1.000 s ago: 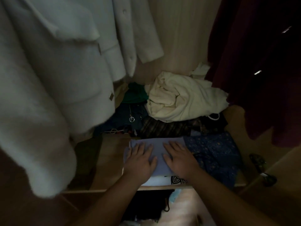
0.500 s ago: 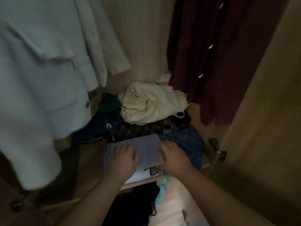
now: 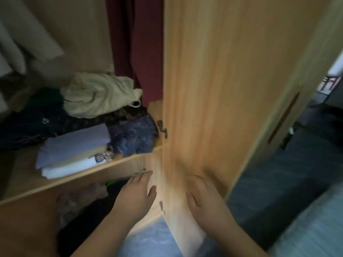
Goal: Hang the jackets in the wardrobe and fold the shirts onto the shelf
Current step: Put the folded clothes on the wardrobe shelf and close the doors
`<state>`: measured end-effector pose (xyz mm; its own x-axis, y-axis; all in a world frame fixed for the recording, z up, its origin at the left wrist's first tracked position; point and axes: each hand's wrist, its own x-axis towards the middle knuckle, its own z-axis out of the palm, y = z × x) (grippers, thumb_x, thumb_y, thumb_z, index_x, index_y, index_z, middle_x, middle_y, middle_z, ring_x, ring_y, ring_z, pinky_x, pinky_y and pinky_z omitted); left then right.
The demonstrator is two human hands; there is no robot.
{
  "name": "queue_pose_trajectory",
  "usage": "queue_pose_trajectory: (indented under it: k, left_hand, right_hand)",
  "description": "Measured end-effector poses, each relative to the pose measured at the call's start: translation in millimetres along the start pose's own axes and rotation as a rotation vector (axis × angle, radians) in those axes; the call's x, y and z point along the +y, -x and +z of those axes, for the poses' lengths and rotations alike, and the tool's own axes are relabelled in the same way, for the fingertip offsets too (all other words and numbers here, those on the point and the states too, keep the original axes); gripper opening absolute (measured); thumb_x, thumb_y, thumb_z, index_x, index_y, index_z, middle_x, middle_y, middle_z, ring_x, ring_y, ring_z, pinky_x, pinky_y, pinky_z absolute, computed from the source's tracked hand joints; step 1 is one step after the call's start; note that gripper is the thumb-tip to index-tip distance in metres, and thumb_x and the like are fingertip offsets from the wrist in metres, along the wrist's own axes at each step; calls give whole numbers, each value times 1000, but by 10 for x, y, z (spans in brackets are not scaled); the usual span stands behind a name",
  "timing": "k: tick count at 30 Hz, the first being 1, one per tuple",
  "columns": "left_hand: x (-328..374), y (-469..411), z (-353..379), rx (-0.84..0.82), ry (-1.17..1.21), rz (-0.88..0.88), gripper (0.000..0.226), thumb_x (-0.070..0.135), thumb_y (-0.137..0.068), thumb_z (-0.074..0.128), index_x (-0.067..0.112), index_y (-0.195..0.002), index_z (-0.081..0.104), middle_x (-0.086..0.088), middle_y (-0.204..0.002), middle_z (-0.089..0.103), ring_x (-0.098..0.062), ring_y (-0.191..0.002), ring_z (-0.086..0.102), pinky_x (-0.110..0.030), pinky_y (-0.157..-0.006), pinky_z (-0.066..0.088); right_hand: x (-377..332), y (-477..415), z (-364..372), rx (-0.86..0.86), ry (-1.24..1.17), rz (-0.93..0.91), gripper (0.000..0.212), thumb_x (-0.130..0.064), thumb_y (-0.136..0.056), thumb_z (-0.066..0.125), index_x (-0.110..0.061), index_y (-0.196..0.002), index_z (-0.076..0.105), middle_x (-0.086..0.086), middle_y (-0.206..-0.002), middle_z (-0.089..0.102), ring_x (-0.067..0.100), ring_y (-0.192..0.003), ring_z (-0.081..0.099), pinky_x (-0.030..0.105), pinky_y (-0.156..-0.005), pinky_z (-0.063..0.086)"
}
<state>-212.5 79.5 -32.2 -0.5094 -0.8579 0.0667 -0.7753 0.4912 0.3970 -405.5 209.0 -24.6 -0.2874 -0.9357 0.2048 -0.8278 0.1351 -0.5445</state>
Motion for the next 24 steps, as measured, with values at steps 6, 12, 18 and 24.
queue_pose_trajectory:
  k: [6,12,18,24]
  left_hand:
    - [968,234,418,-52,14,57,53,44,-100,42,28,-150,32,9,-152,41,-13,-140,36,-32,-113,33]
    - [1488,291,453,-42,8,57,52,42,-100,42,27,-150,34,6,-151,42,-17,-138,39,-35,-111,36]
    - [1455,368,251,-31,-70,19,50,41,-99,42,28,-146,36,6,-148,45,-20,-131,44,-39,-107,39]
    - [1166,492,118,24,-93,-57,47,42,-98,43,32,-144,38,8,-143,50,-19,-128,47,-38,-104,42]
  right_hand:
    - [784,704,-581,101,-100,165,31,-24,-90,56,-33,-119,55,-14,-118,57,4,-114,50,22,-96,40]
    - [1027,392,-870,29,-212,202,53,-30,-100,49,-20,-150,36,-2,-149,46,16,-138,42,29,-113,31]
    - [920,48,-740,-158,-347,159,23,-29,-103,36,-15,-107,54,7,-105,64,22,-96,61,46,-91,51]
    - [731,161,-562,-93,-369,117,22,-28,-103,37,-17,-87,47,4,-88,56,19,-84,57,42,-78,49]
